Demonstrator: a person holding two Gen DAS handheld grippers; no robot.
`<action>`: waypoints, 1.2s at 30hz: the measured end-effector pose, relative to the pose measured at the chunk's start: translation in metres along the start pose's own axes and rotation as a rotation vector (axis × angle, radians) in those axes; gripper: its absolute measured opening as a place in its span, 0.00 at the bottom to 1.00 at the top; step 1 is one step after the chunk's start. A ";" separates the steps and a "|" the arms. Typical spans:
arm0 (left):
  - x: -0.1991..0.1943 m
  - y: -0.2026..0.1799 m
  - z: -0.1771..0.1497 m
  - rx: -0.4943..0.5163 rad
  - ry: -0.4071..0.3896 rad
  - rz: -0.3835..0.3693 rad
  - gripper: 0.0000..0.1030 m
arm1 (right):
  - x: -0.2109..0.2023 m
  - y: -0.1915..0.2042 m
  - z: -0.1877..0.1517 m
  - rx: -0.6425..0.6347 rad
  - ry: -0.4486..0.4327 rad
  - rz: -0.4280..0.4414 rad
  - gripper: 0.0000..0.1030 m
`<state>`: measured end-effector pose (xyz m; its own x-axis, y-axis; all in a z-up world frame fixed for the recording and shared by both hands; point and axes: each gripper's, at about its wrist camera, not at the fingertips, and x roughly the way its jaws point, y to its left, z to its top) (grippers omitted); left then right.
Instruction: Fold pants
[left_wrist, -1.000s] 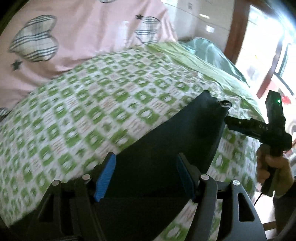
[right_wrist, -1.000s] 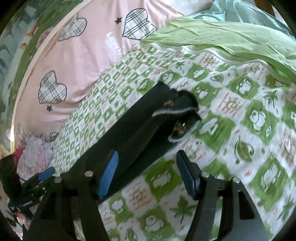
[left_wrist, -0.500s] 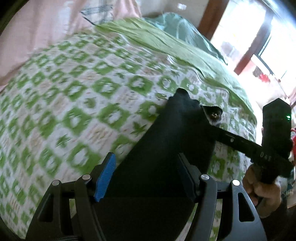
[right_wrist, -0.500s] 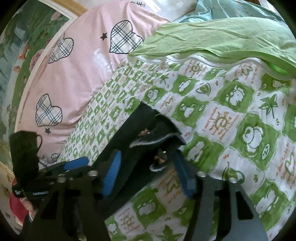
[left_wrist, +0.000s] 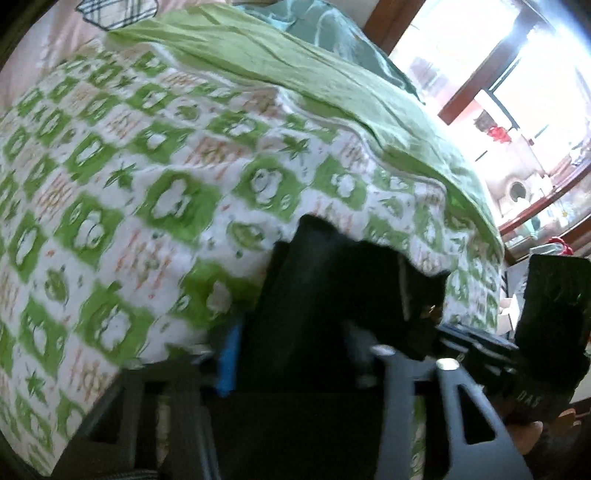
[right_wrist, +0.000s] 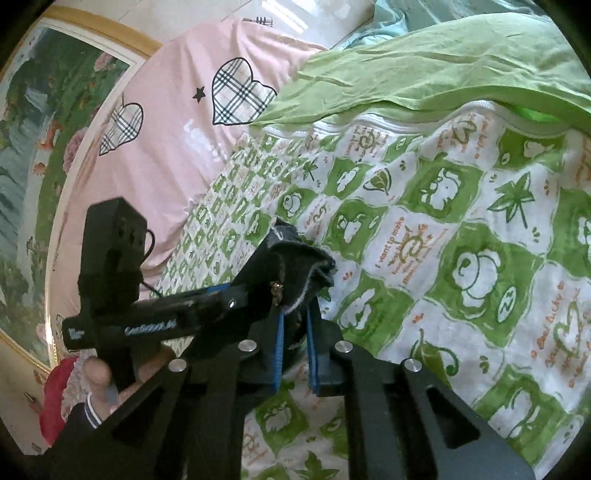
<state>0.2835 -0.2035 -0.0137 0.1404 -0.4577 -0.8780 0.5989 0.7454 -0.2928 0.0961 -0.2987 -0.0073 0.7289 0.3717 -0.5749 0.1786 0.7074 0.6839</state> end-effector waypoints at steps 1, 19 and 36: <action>-0.001 0.001 0.001 -0.014 -0.007 -0.019 0.14 | 0.000 0.000 0.000 -0.001 0.003 0.001 0.11; -0.122 0.009 -0.067 -0.014 -0.271 -0.076 0.10 | -0.034 0.103 -0.029 -0.226 0.002 0.229 0.11; -0.144 0.065 -0.183 -0.166 -0.298 0.032 0.09 | 0.025 0.146 -0.100 -0.345 0.247 0.269 0.11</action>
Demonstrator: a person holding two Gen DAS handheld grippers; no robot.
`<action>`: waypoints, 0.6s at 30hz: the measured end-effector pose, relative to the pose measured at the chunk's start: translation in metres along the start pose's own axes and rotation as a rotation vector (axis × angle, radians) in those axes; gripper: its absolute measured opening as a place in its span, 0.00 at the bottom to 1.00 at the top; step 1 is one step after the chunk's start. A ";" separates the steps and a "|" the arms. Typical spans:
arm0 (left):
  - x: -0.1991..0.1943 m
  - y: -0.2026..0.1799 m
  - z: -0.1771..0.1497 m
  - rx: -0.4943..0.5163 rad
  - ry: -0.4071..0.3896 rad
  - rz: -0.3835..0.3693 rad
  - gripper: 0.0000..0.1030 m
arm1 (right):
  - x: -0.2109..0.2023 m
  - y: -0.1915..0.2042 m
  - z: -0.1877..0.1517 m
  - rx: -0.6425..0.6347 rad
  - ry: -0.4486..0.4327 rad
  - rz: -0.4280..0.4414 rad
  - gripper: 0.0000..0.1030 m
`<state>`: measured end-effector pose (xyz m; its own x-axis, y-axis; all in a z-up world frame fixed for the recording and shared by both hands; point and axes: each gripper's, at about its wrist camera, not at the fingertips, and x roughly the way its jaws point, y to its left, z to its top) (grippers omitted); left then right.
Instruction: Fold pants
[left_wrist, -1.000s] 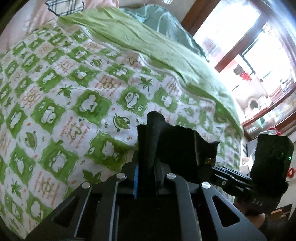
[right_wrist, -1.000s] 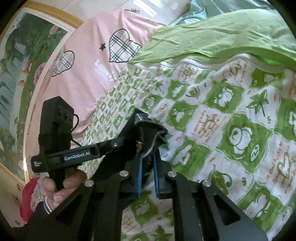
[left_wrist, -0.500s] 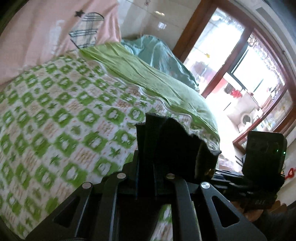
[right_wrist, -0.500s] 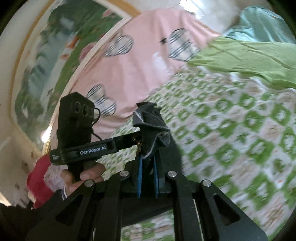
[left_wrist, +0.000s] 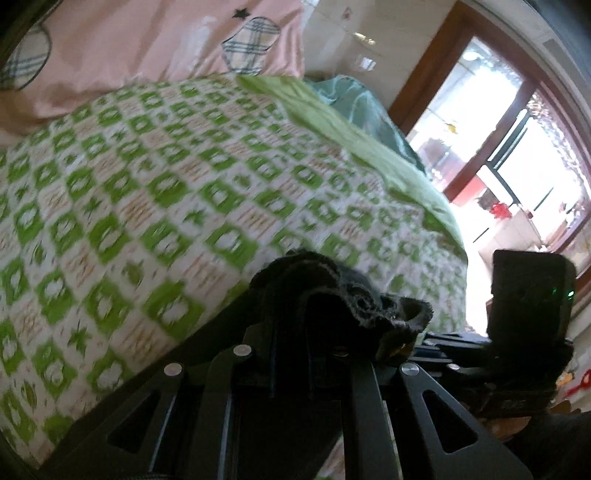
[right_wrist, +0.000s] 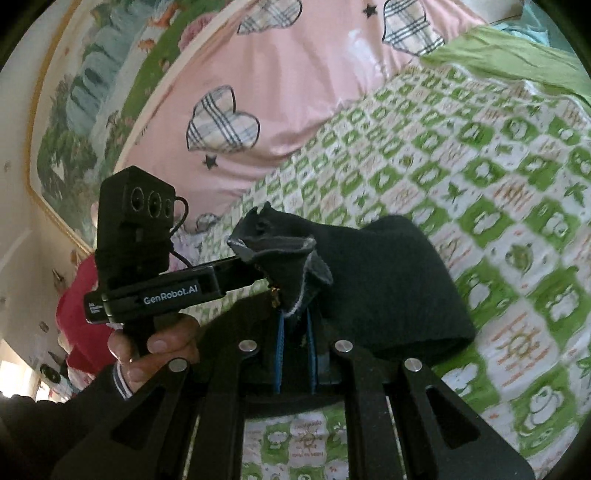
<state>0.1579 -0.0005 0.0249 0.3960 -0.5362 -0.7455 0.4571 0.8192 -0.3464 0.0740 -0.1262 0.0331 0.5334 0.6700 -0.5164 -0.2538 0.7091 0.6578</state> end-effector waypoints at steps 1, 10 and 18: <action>0.001 0.002 -0.004 -0.003 0.006 0.014 0.08 | 0.003 0.000 -0.002 -0.004 0.010 -0.004 0.11; 0.011 0.017 -0.034 -0.057 0.054 0.079 0.08 | 0.020 0.001 -0.014 -0.047 0.089 -0.069 0.12; -0.017 0.034 -0.052 -0.168 0.021 0.141 0.13 | 0.022 0.005 -0.016 -0.036 0.129 -0.056 0.34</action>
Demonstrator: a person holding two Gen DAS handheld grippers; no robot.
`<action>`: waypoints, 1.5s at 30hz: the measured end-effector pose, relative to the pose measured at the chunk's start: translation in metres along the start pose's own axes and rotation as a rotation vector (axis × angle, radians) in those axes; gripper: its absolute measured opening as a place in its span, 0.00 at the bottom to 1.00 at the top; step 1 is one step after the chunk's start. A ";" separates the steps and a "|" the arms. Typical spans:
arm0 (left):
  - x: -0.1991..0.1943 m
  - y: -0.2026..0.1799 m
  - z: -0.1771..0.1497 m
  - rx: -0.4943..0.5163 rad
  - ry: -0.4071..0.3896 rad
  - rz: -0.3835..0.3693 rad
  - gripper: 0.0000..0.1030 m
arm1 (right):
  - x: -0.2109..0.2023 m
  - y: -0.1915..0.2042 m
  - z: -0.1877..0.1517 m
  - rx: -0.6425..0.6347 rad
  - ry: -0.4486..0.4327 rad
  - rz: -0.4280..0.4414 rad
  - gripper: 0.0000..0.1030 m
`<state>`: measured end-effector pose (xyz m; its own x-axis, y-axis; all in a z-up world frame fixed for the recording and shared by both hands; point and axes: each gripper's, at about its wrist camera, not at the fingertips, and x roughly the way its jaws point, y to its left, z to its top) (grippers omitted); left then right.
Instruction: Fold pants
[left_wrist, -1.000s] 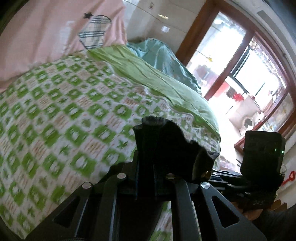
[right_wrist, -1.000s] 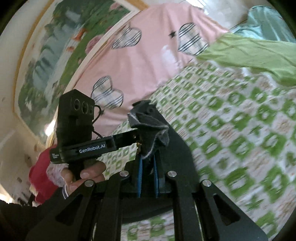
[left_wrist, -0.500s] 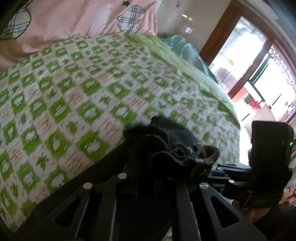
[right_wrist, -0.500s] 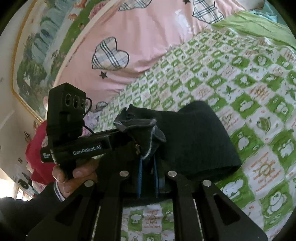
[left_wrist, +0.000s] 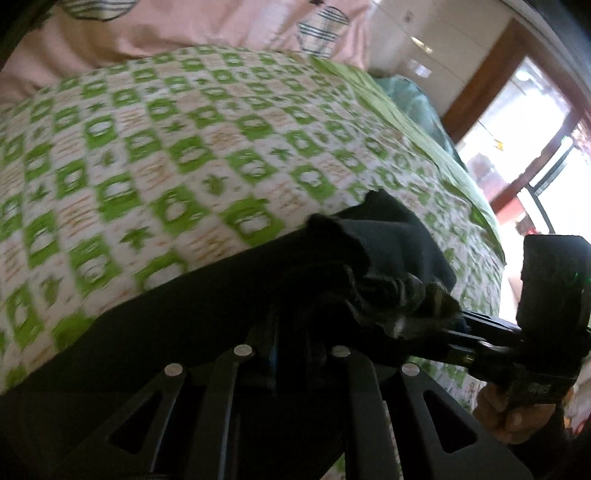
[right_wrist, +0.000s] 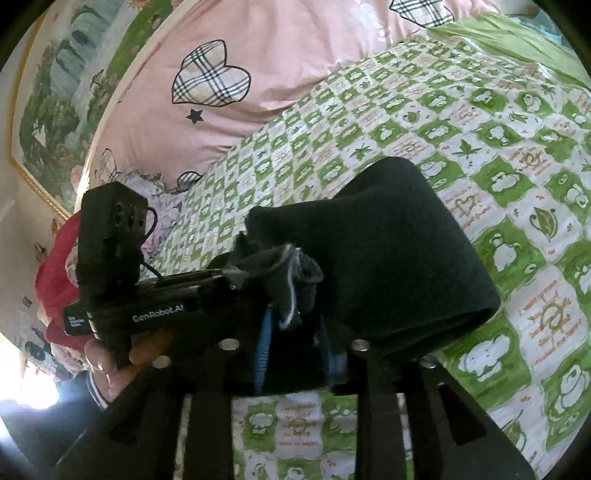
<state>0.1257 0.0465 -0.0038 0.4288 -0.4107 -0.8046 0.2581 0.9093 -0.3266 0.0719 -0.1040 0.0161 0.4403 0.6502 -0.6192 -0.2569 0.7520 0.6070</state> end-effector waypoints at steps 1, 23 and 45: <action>-0.006 0.004 -0.004 -0.019 -0.009 0.014 0.16 | 0.000 0.002 0.000 0.003 0.002 0.013 0.41; -0.122 0.060 -0.099 -0.511 -0.219 0.270 0.39 | 0.048 0.080 0.003 -0.300 0.179 0.030 0.46; -0.232 0.119 -0.224 -0.927 -0.382 0.443 0.45 | 0.194 0.229 0.014 -0.959 0.615 0.118 0.46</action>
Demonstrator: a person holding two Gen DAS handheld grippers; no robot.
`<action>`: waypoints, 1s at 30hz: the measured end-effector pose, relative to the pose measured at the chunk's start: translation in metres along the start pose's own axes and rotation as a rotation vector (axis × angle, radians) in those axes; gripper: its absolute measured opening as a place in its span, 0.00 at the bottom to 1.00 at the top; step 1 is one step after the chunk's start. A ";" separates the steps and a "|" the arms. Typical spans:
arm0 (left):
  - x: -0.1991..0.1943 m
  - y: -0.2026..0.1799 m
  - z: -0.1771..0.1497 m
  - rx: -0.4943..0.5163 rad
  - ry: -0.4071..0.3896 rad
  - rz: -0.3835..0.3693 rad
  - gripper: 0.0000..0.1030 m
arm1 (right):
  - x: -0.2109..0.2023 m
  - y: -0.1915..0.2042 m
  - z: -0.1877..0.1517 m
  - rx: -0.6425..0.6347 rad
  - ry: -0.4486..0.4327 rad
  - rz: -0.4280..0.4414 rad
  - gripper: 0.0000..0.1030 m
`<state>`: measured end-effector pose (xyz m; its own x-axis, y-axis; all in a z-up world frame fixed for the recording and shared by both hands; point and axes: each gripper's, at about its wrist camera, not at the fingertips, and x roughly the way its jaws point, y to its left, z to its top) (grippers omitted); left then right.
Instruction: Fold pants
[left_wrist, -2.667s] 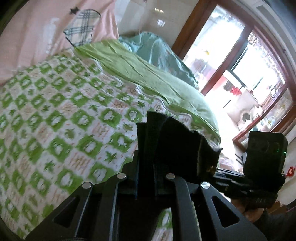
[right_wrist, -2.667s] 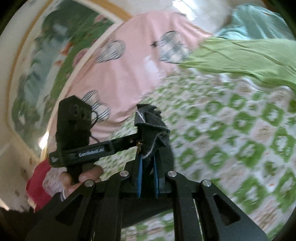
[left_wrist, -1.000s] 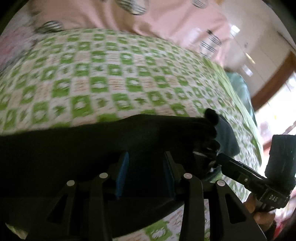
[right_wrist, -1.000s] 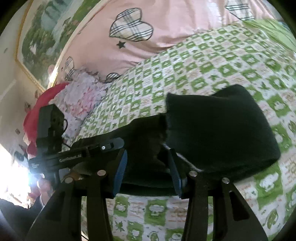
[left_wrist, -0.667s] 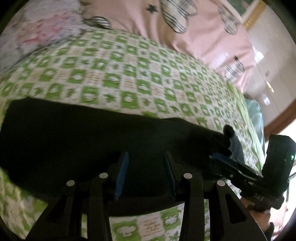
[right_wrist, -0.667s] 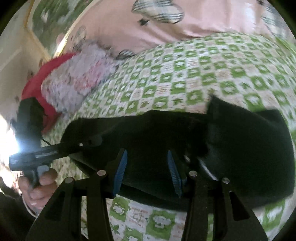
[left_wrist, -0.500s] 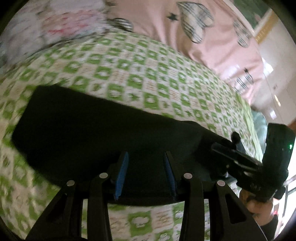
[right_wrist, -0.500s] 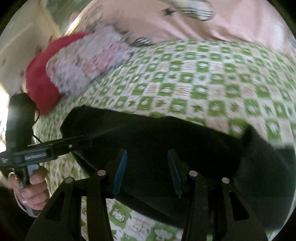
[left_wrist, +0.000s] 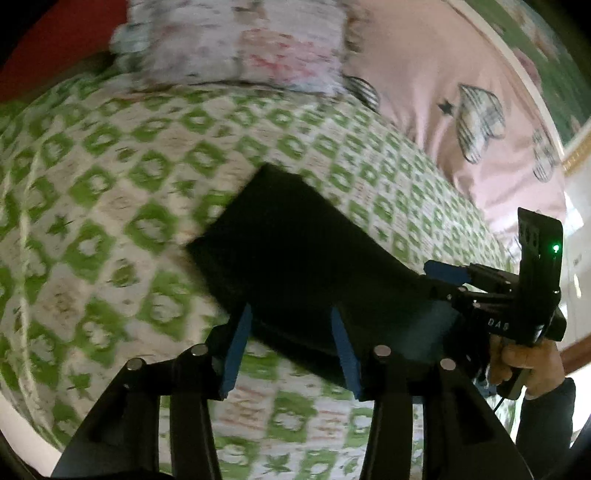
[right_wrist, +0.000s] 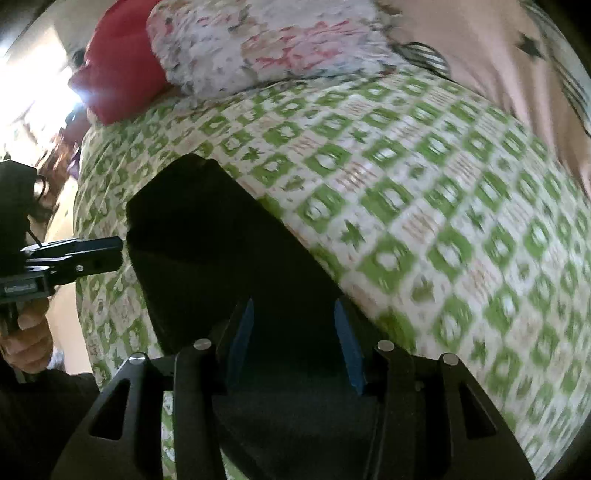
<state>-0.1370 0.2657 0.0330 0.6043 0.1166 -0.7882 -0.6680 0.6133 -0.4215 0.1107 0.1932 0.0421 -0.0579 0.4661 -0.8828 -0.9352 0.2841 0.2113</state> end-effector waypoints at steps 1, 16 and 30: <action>-0.001 0.006 0.001 -0.016 -0.001 0.009 0.45 | 0.006 0.002 0.008 -0.018 0.012 0.007 0.46; 0.017 0.052 0.013 -0.159 0.030 0.080 0.65 | 0.063 0.037 0.081 -0.149 0.042 0.136 0.46; 0.051 0.049 0.022 -0.165 0.073 0.101 0.64 | 0.093 0.047 0.106 -0.189 0.082 0.194 0.46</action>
<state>-0.1297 0.3184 -0.0179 0.5017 0.1107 -0.8579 -0.7895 0.4640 -0.4018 0.0986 0.3391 0.0146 -0.2628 0.4247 -0.8663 -0.9521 0.0312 0.3041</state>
